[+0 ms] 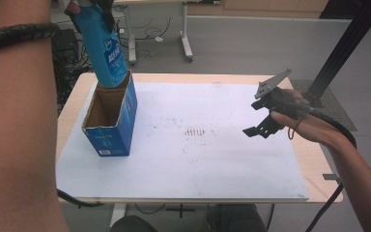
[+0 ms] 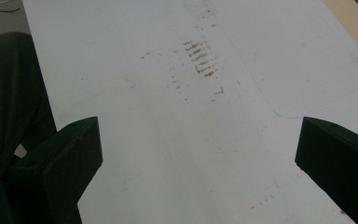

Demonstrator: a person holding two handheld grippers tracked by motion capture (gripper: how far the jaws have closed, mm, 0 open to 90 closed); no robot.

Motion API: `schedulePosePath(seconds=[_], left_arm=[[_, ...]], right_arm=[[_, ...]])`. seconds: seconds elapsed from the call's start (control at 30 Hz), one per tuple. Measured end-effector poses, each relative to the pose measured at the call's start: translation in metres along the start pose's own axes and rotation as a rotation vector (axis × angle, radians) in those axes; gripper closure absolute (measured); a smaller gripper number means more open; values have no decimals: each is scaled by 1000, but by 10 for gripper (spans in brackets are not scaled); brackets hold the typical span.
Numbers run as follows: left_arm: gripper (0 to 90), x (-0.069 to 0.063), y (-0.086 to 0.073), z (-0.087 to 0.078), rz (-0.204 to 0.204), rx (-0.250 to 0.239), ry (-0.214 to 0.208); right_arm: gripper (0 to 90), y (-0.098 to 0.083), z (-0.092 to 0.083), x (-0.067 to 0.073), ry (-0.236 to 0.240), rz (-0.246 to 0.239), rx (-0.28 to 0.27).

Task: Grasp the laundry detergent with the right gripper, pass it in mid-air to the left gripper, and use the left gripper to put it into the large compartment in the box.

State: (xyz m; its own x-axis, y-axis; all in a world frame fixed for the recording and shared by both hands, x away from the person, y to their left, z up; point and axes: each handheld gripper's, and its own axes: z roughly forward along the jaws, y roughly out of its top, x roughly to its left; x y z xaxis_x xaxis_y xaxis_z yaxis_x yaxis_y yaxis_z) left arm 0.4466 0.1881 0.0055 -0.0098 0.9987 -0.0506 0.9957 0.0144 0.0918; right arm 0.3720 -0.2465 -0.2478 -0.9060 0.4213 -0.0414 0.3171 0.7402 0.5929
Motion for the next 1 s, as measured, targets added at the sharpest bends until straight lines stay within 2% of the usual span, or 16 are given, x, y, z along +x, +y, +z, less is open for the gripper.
schedulePosePath(seconds=[0.2, 0.43, 0.7, 1.0], left_arm=[[363, 19, -2, 7, -59, -15, -6], [363, 32, -2, 16, -91, -18, 10], [362, 40, -2, 29, -105, -24, 3], [363, 46, -1, 52, -111, -13, 6]], right_arm=[[6, -5, -2, -1, -7, 5, 2], [6, -4, -2, -1, -16, -3, 8], [6, -5, 2, -1, -19, -5, 16], [5, -6, 4, 0, -19, -15, 19]])
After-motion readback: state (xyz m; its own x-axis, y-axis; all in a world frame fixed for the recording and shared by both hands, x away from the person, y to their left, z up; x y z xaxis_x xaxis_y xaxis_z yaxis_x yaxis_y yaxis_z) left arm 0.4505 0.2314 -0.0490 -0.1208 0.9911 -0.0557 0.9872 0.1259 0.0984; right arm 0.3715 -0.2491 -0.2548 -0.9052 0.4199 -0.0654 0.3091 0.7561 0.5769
